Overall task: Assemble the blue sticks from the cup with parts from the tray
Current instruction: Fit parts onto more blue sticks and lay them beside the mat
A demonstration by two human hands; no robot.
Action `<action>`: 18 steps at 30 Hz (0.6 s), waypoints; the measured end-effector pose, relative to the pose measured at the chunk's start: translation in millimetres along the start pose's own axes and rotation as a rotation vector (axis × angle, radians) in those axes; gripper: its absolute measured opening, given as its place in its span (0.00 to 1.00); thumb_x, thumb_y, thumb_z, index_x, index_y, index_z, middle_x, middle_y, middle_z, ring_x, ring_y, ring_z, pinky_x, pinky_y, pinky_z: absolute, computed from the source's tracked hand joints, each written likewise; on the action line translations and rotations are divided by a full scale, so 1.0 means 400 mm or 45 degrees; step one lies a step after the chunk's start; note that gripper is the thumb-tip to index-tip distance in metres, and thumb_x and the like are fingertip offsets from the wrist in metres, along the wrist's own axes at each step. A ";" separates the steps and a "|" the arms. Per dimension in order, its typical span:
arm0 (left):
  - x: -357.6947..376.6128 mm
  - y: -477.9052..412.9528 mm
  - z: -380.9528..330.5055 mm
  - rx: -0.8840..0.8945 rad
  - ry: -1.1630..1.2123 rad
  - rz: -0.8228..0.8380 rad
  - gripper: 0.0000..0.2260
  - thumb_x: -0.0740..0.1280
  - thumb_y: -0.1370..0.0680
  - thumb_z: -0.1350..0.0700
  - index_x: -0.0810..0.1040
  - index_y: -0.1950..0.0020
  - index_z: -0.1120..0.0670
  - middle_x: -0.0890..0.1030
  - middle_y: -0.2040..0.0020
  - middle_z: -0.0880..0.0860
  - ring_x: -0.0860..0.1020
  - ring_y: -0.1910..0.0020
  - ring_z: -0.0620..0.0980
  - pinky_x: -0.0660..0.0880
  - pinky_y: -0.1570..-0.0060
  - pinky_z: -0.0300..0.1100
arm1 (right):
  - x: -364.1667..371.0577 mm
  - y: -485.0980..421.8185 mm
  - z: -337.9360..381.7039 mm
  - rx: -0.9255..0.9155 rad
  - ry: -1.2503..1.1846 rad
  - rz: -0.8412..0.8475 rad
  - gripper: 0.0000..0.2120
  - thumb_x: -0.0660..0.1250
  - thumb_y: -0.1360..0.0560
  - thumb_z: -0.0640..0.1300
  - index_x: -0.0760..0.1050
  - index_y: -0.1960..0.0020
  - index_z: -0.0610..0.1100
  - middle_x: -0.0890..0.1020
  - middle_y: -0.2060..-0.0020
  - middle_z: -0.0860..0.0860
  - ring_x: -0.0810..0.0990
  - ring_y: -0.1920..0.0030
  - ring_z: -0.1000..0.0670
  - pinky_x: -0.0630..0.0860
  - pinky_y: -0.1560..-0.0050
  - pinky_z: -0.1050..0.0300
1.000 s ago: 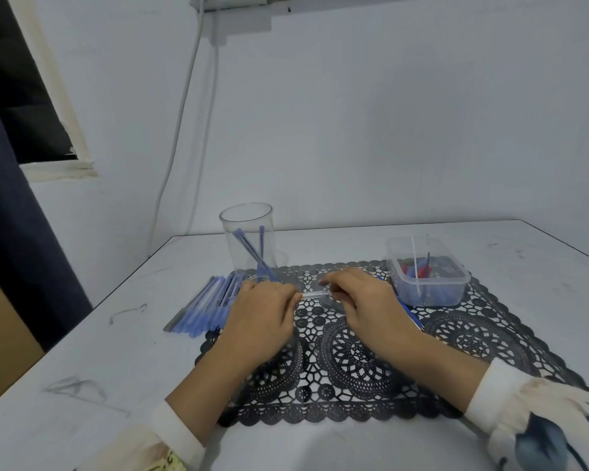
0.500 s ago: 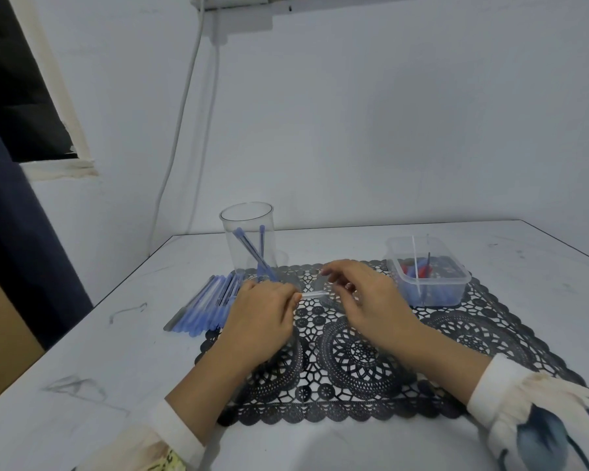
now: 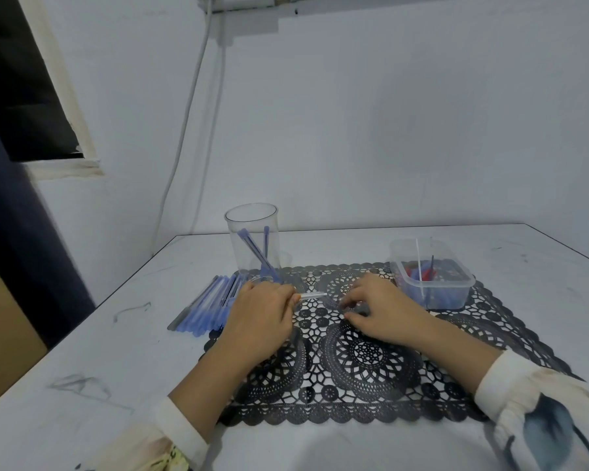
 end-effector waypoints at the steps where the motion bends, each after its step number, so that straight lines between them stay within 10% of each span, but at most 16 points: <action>1: 0.000 0.000 0.000 0.000 -0.002 -0.001 0.13 0.52 0.19 0.50 0.76 0.50 0.50 0.77 0.58 0.45 0.73 0.57 0.46 0.64 0.40 0.44 | 0.004 0.000 0.001 -0.011 0.024 0.022 0.10 0.64 0.25 0.45 0.81 0.46 0.48 0.80 0.54 0.51 0.67 0.52 0.58 0.65 0.50 0.65; 18: -0.005 0.004 -0.008 -0.012 0.015 0.005 0.13 0.52 0.18 0.50 0.75 0.50 0.50 0.77 0.58 0.45 0.71 0.59 0.44 0.63 0.39 0.42 | -0.029 0.010 0.022 0.276 -0.706 -0.295 0.16 0.70 0.29 0.35 0.80 0.62 0.56 0.82 0.62 0.59 0.79 0.59 0.60 0.76 0.52 0.63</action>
Point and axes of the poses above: each hand's wrist, its own y-axis away from the middle knuckle, its own x-axis out of the palm, z = x × y, the point moved 4 cm from there along -y, towards the middle knuckle
